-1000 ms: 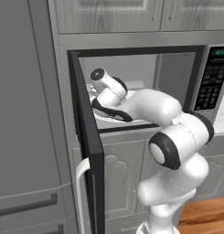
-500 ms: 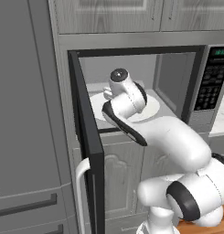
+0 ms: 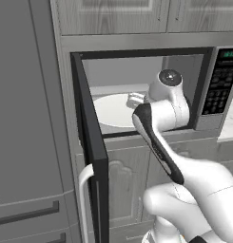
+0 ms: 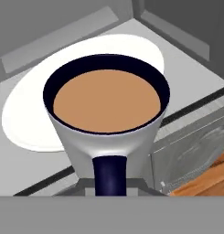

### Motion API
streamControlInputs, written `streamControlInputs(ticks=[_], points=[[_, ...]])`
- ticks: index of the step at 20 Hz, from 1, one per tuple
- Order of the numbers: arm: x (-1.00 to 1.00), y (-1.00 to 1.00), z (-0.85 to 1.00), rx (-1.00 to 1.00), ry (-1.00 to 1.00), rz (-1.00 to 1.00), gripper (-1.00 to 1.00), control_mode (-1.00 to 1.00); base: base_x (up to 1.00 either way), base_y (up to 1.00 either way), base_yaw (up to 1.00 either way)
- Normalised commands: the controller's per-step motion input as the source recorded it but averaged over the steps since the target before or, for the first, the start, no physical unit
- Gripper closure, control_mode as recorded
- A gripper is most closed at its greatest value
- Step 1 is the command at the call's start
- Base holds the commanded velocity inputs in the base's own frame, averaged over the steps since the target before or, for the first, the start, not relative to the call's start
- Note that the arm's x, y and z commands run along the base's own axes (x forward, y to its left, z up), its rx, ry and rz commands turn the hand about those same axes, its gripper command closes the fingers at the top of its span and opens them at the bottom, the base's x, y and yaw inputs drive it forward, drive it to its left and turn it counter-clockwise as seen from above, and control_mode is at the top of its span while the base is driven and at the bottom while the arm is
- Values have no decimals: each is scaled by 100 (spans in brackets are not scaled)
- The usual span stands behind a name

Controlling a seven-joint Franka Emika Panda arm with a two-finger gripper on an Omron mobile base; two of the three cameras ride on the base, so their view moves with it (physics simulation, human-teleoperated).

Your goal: Pick the cup of tea, navigate to the dining table, and place it on the saucer.

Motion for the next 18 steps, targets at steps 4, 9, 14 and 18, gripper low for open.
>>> streamControlInputs(ticks=[4,9,14,18], points=[[-100,-33,26,0,0,28,100,-100,0,0,0],[-96,-33,17,-1,0,27,100,-100,0,0,0],[-60,-4,28,-10,0,20,100,-100,0,0,0],[-65,0,16,-18,-5,16,100,-100,0,0,0]])
